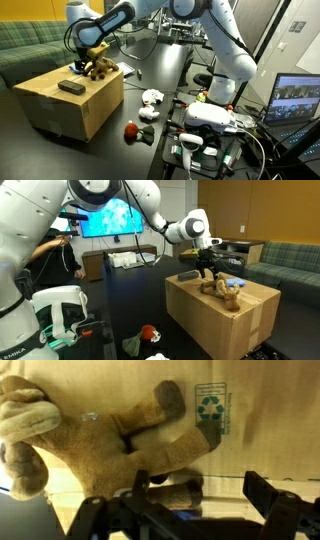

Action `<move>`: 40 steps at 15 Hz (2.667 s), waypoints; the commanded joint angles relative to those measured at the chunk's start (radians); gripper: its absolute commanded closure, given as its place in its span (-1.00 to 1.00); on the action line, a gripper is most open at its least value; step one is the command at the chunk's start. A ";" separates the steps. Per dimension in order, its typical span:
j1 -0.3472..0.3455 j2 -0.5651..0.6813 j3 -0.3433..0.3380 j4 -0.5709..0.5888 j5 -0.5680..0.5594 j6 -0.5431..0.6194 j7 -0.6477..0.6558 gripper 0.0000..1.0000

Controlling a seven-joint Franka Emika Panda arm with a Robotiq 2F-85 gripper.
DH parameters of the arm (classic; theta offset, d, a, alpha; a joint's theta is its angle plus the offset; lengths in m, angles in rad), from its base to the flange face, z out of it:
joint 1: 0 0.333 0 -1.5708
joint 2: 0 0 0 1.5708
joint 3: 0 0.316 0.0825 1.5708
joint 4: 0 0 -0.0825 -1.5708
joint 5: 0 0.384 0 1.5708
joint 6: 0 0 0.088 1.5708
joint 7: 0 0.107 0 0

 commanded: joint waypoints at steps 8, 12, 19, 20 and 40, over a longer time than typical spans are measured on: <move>0.099 0.112 -0.110 0.036 -0.201 0.165 0.175 -1.00; 0.099 0.105 -0.094 0.028 -0.178 0.288 0.169 -1.00; 0.143 0.160 -0.160 0.087 -0.198 0.375 0.217 -1.00; 0.148 0.171 -0.176 0.096 -0.199 0.381 0.231 -1.00; 0.100 0.358 -0.171 0.354 -0.051 0.227 0.302 0.50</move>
